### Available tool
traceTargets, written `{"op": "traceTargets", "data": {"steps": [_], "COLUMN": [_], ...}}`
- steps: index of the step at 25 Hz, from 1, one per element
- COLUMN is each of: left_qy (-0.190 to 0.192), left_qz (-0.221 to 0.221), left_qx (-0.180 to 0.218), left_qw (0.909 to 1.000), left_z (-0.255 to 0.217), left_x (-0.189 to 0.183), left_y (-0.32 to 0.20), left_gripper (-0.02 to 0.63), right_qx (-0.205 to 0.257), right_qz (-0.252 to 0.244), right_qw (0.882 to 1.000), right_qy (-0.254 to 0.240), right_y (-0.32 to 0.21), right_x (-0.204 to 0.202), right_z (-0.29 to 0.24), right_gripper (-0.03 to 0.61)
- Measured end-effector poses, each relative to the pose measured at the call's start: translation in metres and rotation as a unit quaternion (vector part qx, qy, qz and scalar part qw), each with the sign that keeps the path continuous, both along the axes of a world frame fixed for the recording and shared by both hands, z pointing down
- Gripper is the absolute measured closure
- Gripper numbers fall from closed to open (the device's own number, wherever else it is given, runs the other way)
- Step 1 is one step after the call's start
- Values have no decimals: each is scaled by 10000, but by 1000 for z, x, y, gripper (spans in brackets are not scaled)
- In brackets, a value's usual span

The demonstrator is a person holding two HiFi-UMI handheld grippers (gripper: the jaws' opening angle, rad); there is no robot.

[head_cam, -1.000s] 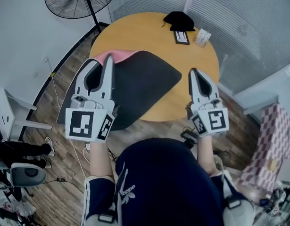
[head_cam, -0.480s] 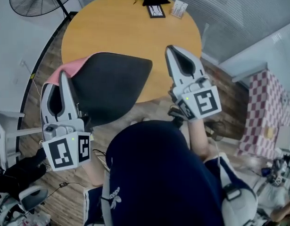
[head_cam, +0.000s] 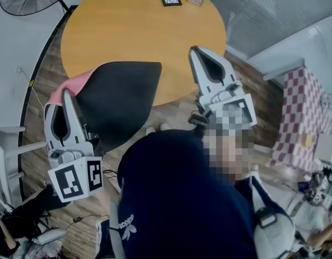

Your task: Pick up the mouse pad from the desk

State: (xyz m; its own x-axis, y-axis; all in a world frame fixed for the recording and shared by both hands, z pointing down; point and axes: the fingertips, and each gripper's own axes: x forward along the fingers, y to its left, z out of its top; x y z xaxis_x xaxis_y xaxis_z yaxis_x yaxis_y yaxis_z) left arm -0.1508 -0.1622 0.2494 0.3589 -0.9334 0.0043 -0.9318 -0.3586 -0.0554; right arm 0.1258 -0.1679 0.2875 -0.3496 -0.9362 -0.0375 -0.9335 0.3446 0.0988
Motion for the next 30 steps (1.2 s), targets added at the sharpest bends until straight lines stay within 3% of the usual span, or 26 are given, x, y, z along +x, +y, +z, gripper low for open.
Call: {"op": "traceTargets", "data": {"steps": [11,30], "left_qy": [75,33], "left_qz": [-28,-74], "left_qx": [-136,-114], "left_qw": [9999,9999], "left_z": [3,7], "left_x": [-1,-2], "left_y": [-5,-3], "left_gripper": [594,594], "right_qx": [-139,-208], "right_qz": [-163,7], "right_qw": [9996,9998], "right_qy": [165,70], "right_y": [3,10], "right_x": [-6,7], "right_z": [10,16], "right_gripper": [575,575]}}
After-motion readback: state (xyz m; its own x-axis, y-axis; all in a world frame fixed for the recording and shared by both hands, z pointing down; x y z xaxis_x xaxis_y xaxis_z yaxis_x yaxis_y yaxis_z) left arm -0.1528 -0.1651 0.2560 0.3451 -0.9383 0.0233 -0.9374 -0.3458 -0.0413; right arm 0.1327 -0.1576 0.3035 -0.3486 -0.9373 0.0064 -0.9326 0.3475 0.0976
